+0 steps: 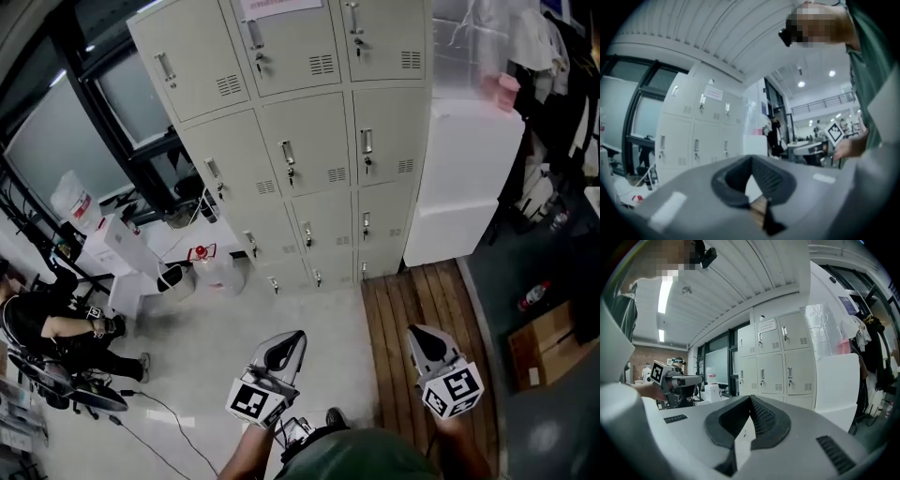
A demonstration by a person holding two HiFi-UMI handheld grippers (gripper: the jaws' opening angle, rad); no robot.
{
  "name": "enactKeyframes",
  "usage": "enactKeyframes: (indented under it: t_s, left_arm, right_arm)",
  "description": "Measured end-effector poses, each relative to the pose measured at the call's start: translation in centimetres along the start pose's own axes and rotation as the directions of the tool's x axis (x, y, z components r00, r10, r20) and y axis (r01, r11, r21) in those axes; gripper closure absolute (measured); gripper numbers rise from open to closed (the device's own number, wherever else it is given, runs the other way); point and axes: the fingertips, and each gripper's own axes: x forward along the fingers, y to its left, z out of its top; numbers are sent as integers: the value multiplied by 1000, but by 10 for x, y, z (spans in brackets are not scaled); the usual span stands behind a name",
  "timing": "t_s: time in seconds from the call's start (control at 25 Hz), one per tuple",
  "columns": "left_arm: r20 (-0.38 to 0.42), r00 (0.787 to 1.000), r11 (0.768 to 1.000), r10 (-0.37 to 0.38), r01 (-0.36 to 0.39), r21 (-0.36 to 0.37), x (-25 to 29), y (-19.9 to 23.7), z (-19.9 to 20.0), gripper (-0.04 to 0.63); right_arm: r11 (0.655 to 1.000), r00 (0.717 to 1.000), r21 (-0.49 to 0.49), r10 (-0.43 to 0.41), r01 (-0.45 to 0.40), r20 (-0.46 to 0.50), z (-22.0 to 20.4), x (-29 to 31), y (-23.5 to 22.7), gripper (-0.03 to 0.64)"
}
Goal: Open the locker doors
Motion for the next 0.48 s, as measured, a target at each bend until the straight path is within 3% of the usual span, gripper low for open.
enactKeyframes:
  t_s: [0.32,0.48]
  left_arm:
    - [2,998,998,-61,61,-30,37,64,-18,597]
    - [-51,998,998,-42,40,-41,59,92,-34,597]
  right_arm:
    - [998,999,14,-53,53,-15,2,68,-7,612]
    - [998,998,5,-62,62,-25,3,98,-24,612]
